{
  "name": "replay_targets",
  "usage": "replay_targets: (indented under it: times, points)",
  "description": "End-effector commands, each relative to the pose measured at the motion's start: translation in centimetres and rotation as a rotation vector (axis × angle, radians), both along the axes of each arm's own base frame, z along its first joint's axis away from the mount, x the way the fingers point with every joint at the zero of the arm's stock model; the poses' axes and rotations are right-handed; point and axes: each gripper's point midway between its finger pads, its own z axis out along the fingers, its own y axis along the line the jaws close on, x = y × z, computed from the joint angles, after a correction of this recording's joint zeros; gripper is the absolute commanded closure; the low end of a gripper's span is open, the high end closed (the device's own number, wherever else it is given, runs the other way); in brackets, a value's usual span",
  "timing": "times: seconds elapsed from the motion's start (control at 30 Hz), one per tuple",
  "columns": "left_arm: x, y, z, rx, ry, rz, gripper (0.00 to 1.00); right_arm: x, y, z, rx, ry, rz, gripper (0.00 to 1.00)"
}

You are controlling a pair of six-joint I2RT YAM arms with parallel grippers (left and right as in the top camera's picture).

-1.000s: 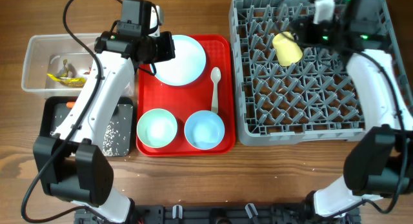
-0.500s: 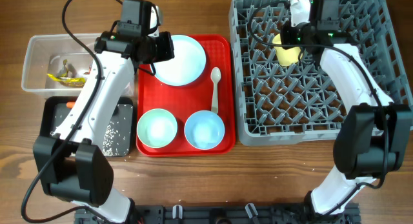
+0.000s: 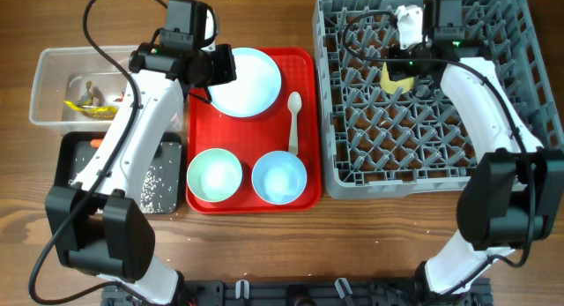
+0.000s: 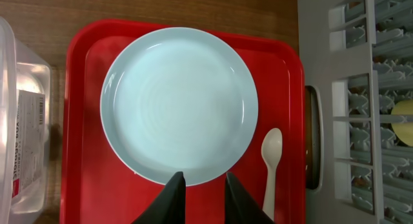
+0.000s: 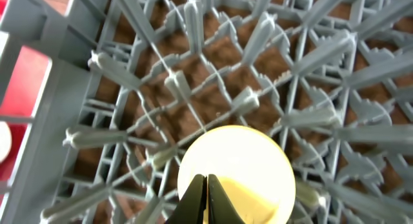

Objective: Sort waste into correct bins and load items into the dishwasher rack
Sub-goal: 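Move the yellow cup left and set it upright in the rack, then release the cup and move the right gripper to the light blue bowl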

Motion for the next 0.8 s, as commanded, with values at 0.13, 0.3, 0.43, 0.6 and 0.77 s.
replay_targets:
  times: [0.13, 0.3, 0.43, 0.6, 0.77]
  points:
    - [0.1, 0.3, -0.3, 0.020, 0.001, 0.009, 0.79, -4.5, -1.3, 3.6, -0.013, 0.050, -0.105, 0.91]
    - [0.4, 0.8, -0.1, 0.044, -0.015, 0.027, 0.76, -4.4, -0.1, 4.5, 0.058, 0.025, -0.082, 0.82]
    - [0.5, 0.8, -0.1, 0.043, -0.020, 0.027, 0.63, -5.2, 3.2, 6.3, 0.229, 0.018, 0.024, 0.50]
    - [-0.1, 0.9, -0.5, 0.050, 0.012, 0.026, 0.16, -7.6, 4.5, 7.0, 0.304, 0.081, 0.057, 0.36]
    - [-1.8, 1.3, -1.5, 0.068, 0.089, 0.024, 0.00, -10.2, 6.8, 7.3, 0.436, 0.183, 0.111, 0.23]
